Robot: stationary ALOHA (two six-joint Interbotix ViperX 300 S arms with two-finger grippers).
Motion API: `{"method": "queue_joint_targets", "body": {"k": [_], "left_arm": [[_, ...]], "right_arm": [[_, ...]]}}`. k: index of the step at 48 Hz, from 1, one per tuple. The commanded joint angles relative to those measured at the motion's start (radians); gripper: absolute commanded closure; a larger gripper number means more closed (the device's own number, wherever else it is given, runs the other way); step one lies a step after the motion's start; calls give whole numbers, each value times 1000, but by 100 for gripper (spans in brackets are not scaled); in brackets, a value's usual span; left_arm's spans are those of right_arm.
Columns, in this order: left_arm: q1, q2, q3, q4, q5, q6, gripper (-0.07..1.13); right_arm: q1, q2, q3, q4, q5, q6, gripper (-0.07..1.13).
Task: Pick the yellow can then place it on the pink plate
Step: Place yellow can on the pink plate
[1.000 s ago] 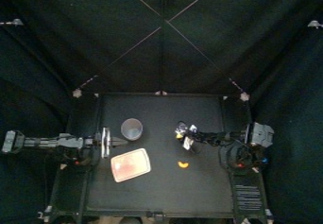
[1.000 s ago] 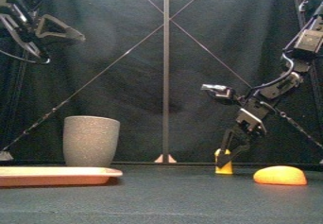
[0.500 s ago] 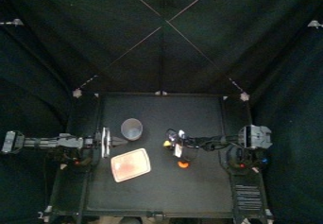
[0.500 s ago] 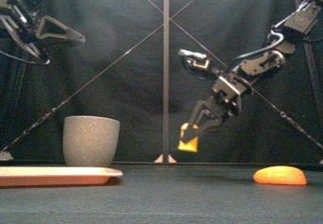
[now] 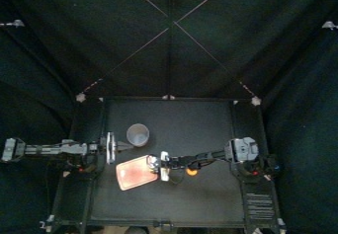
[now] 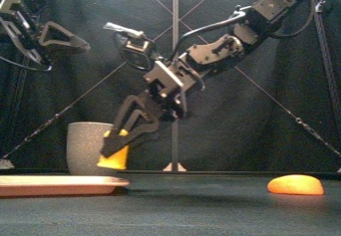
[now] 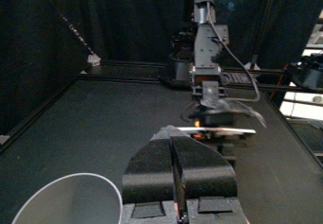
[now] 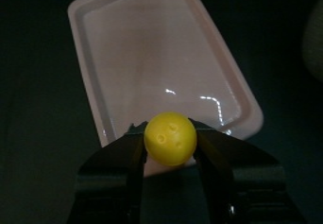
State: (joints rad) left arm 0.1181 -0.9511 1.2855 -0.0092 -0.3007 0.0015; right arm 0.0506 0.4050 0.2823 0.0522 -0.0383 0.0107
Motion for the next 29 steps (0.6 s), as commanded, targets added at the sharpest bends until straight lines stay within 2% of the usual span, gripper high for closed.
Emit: {"method": "queue_joint_targets", "body": {"k": [1,14,29], "left_arm": [[3,6,-15,0,-9,2,108],[11,11,-6,0,-9,2,108],[12,11,-8,2,-9,2,108]], "right_arm": [[6,25,-110,-6,23,-3,37],[6,140,-310,-5,80,-2,37],[5,207,-414,-2,170,2,35]]}}
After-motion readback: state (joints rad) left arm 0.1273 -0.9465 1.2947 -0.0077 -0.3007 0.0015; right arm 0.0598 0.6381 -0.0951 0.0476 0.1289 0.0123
